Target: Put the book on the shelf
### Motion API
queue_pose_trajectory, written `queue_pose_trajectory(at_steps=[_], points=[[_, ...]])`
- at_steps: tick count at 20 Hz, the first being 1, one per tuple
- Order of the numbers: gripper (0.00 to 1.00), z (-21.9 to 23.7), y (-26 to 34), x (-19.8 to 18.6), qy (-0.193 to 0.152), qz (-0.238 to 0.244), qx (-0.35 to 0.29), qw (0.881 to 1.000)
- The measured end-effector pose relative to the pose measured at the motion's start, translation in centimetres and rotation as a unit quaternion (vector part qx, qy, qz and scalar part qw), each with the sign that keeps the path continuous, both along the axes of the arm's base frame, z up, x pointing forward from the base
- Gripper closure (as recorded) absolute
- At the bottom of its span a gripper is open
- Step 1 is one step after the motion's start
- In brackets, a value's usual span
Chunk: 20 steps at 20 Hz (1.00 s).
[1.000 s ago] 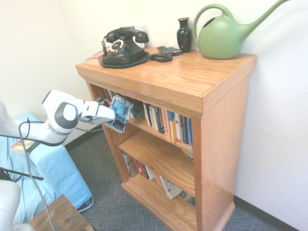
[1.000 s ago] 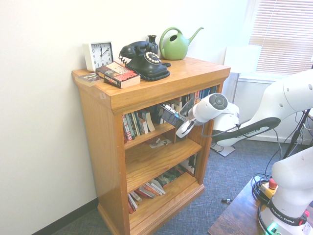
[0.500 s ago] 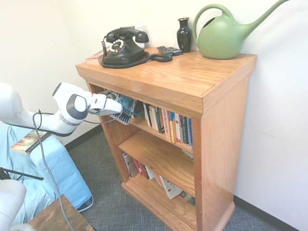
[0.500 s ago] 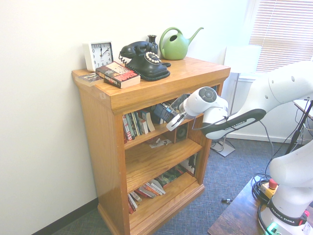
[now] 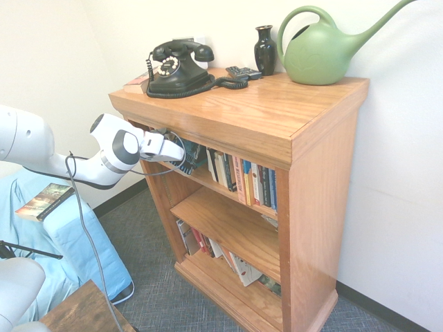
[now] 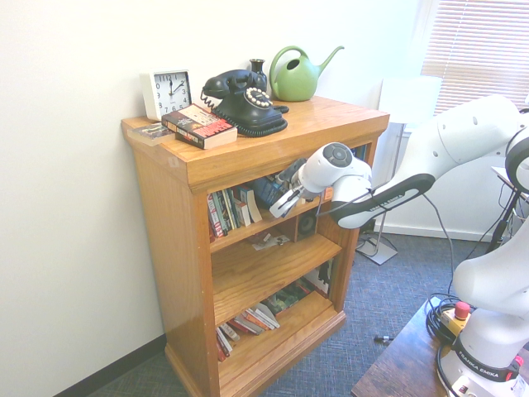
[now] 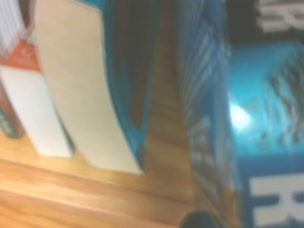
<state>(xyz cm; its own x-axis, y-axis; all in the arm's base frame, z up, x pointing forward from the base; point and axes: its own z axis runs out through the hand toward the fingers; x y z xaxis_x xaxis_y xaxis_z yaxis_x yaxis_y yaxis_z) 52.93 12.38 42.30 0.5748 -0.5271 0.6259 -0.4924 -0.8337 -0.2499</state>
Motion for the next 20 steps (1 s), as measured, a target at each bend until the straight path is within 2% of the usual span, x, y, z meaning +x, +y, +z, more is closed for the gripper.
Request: queue_pose_trajectory(at_steps=[4, 9, 13, 20], points=[[1.0, -0.6, 0.3, 0.1, -0.011, -0.005, -0.019, 1.0], [1.0, -3.6, 0.6, -1.0, 0.005, 0.002, -0.036, 0.999], [1.0, -5.1, 0.4, -1.6, 0.003, 0.001, -0.048, 0.999], [1.0, -5.3, 0.2, -1.0, -0.008, 0.002, -0.048, 0.999]])
